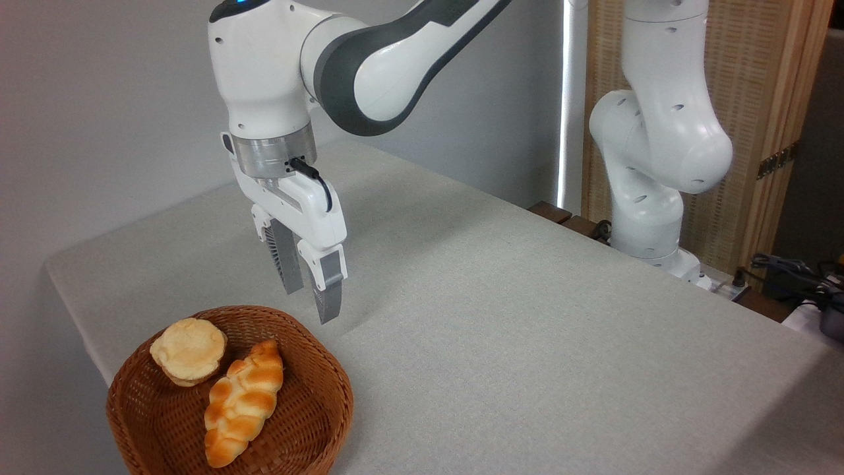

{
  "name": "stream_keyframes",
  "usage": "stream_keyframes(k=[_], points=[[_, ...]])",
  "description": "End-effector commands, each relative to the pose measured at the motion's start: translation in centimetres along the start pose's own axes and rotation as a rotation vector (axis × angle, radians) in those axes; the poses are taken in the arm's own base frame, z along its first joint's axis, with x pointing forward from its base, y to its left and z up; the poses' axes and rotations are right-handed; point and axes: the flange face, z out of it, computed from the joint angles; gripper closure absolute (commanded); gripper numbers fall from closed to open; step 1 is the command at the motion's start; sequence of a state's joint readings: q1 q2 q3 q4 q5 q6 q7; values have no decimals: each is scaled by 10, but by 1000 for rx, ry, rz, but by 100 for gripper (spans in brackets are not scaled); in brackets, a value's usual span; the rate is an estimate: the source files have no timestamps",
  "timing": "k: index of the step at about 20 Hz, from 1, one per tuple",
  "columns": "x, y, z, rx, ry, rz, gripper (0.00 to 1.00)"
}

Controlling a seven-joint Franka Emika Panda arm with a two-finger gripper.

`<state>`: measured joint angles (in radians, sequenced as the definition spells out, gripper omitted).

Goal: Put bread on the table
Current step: 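Open the gripper and move it over the round bun in the basket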

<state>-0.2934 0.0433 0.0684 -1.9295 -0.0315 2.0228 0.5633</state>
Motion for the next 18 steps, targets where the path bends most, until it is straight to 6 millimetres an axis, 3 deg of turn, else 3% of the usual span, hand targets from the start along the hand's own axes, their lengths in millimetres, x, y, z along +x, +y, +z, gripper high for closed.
stream_keyframes(k=[1,9,16,18], points=[[3,-15,-21,26,25,-51,0],[4,-13,-21,25,24,-84,0],[6,-12,-22,13,43,-343,0],[12,-19,-31,20,140,-442,0]])
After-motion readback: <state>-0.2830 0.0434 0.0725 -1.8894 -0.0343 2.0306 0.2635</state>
